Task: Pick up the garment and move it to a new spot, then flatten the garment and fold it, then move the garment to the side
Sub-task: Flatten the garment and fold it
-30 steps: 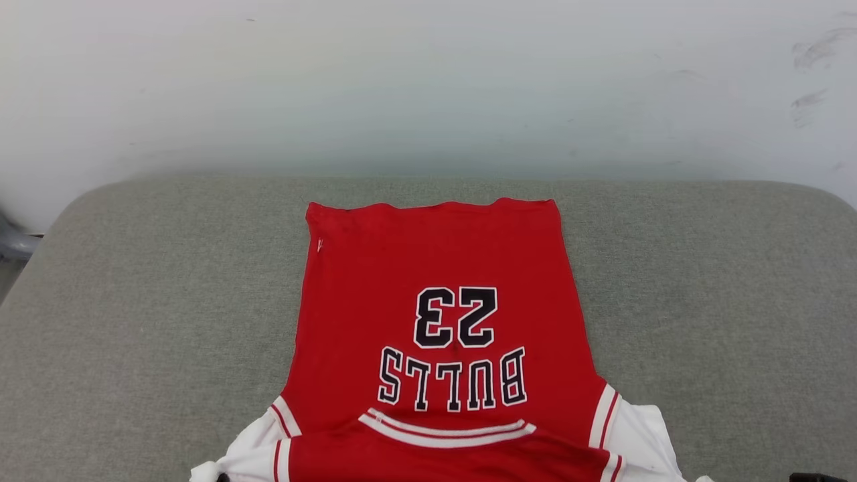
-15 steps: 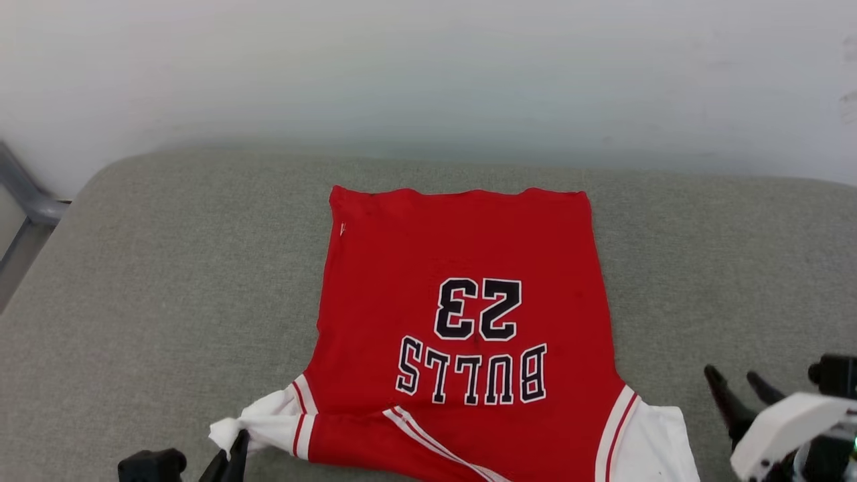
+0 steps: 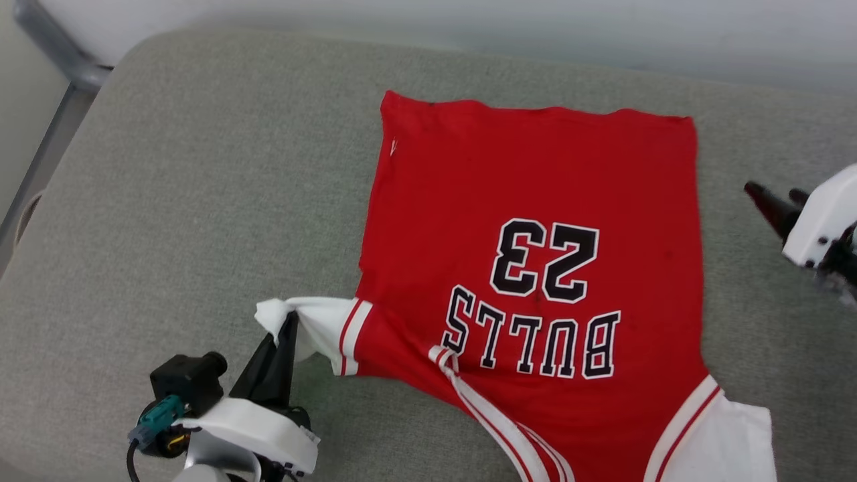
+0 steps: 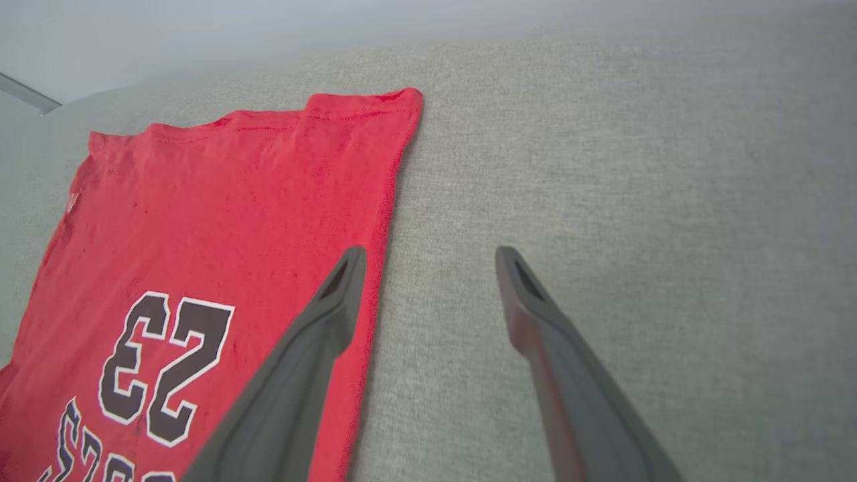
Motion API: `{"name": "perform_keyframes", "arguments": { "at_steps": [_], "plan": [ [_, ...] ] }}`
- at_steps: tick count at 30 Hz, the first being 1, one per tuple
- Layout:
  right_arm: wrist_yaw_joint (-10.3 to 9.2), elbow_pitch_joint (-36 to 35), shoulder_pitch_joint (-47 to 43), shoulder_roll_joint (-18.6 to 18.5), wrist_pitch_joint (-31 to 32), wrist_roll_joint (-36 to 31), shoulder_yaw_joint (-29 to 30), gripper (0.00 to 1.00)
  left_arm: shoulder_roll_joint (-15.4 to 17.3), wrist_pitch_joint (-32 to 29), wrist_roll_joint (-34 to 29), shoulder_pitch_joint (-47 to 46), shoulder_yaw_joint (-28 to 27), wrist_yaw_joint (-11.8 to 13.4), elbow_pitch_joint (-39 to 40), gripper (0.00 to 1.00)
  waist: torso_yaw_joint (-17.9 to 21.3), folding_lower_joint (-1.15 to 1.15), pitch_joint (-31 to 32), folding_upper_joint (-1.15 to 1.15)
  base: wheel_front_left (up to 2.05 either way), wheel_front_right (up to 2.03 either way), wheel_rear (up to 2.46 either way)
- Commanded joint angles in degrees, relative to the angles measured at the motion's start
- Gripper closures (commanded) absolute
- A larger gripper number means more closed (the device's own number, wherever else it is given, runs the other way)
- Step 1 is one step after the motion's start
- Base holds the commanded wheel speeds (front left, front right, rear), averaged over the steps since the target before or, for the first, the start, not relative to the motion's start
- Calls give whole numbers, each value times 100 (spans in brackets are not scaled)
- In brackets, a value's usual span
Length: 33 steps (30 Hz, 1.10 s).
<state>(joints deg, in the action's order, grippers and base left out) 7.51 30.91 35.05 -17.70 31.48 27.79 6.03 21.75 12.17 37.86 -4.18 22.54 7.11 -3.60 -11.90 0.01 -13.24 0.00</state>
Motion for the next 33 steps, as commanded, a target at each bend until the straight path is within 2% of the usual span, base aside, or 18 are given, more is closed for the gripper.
{"name": "perform_keyframes", "arguments": {
  "at_steps": [1,14,18,22,23,24,25,28,33],
  "plan": [
    [-4,208,497,-133,273,-76,-26,0,-93,81,-53,-262,18,-49,48,100,-497,-1,-607,0,0,0,0],
    [-4,1059,2383,-300,1331,-876,-16,0,-555,274,-232,-877,105,-345,16,100,-1072,-1,-1609,0,0,0,0],
    [-4,1453,2471,-178,1548,-1137,15,0,-660,289,-288,-955,37,-423,-26,100,-1103,-1,-1770,0,0,0,0],
    [-4,1966,2243,5,2048,-1366,82,0,-729,303,-372,-949,-14,-466,-61,100,-1096,-1,-1772,0,0,0,0],
    [-4,2058,2196,25,2179,-1435,102,54,-744,306,-395,-939,-24,-476,-69,100,-1094,-1,-1761,0,0,0,0],
    [-6,2133,2181,59,2256,-1443,174,66,-763,308,-395,-928,-35,-492,-80,100,-1089,-1,-1750,0,0,0,0],
    [-6,2161,2172,98,2305,-1469,206,100,-775,310,-399,-917,-51,-505,-90,100,-1078,-1,-1738,0,0,0,0],
    [-3,2178,2237,186,2341,-1550,259,100,-802,313,-438,-879,-111,-519,-126,100,-1027,-1,-1685,0,0,0,0],
    [-5,1999,2400,13,2126,-1679,314,100,-763,314,-468,-793,-226,-518,-253,100,-896,-1,-1430,0,0,0,0]
  ]
}}
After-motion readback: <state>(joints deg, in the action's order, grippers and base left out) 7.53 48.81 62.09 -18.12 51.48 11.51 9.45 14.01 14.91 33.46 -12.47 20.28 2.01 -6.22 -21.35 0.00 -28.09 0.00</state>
